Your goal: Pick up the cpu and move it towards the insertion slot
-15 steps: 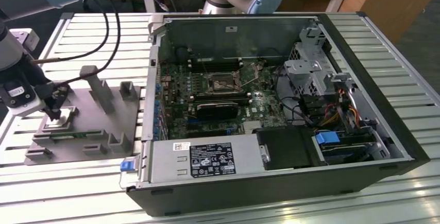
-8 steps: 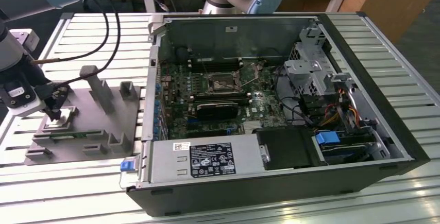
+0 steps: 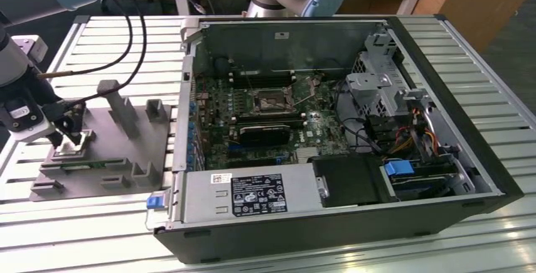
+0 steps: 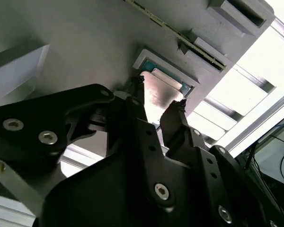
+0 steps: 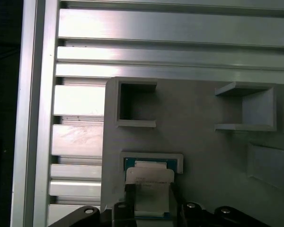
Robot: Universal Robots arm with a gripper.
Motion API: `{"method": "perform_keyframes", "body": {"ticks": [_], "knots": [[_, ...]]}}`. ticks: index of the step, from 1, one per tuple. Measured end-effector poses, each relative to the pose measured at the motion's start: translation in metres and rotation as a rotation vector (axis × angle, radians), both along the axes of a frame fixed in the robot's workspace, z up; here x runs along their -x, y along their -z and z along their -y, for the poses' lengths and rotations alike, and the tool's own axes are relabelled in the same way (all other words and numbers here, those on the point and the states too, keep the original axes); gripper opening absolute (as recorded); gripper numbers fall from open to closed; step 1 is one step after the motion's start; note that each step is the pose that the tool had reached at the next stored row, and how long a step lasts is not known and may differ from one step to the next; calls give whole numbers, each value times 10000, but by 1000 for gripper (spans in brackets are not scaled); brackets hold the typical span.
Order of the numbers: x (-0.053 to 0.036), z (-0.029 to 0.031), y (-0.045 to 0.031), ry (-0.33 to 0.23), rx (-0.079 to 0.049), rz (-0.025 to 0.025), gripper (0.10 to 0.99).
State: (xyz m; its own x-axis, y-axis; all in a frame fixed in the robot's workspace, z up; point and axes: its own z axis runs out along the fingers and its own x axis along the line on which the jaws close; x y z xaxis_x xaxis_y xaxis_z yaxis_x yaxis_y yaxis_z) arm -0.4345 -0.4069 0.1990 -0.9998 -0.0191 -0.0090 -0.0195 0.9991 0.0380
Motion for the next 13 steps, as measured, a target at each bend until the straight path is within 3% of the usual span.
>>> {"method": "perform_keyframes", "body": {"ticks": [2, 5, 6, 8, 13], "knots": [[0, 0, 0, 0, 0, 1, 467], [1, 0, 0, 0, 0, 0, 525], [1, 0, 0, 0, 0, 0, 588], [4, 0, 1, 0, -12, 2, 588], [20, 0, 32, 5, -104, 75, 588]]}}
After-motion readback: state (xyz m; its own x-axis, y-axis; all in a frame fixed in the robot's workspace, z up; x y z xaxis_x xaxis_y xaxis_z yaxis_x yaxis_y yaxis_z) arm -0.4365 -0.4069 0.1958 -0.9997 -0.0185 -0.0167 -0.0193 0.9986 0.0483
